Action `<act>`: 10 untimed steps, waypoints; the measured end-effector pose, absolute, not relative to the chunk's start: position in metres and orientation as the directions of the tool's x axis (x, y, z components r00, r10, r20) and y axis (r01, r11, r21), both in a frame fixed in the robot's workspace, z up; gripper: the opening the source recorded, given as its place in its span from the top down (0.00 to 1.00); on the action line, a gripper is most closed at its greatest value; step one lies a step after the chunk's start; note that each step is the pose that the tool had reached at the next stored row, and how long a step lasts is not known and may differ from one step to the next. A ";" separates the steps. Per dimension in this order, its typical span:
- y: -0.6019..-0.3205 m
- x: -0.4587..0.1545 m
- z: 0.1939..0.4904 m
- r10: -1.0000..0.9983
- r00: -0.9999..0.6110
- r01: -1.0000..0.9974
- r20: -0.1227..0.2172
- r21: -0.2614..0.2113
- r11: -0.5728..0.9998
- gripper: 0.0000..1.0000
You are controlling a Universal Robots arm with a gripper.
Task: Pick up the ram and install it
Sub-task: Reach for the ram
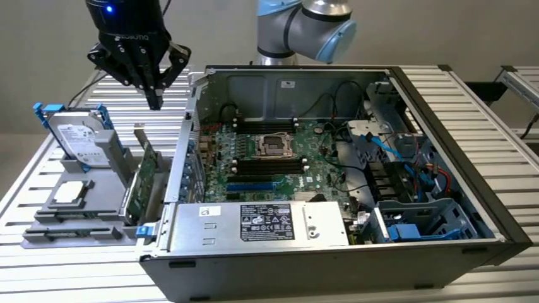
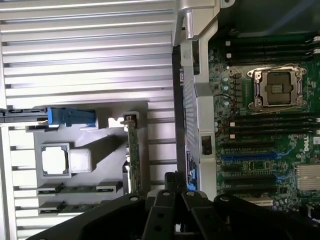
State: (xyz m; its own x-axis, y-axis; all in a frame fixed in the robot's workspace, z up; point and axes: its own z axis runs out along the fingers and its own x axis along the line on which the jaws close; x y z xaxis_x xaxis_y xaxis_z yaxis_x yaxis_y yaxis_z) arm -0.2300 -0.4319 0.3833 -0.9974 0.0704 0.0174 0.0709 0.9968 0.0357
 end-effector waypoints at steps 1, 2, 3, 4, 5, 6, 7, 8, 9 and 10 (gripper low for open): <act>-0.433 -0.232 0.383 0.070 -0.997 0.071 0.018 0.036 0.997 0.89; -0.434 -0.235 0.383 0.070 -0.997 0.071 0.018 0.035 0.997 0.89; -0.435 -0.237 0.383 0.070 -0.997 0.071 0.018 0.035 0.997 0.89; -0.435 -0.240 0.383 0.070 -0.997 0.071 0.018 0.035 0.997 0.89; -0.436 -0.243 0.383 0.070 -0.997 0.071 0.018 0.035 0.997 0.89; -0.437 -0.246 0.382 0.070 -0.997 0.071 0.018 0.035 0.997 0.89; -0.438 -0.249 0.382 0.070 -0.997 0.071 0.018 0.035 0.997 0.89; -0.439 -0.251 0.382 0.070 -0.997 0.071 0.018 0.035 0.997 0.89; -0.440 -0.254 0.382 0.070 -0.997 0.071 0.018 0.035 0.997 0.89; -0.441 -0.257 0.382 0.070 -0.997 0.071 0.018 0.035 0.997 0.89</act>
State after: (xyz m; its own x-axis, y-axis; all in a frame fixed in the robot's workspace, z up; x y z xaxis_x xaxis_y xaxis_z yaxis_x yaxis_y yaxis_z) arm -0.2570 -0.4405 0.3817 -0.9974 0.0703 0.0184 0.0709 0.9969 0.0346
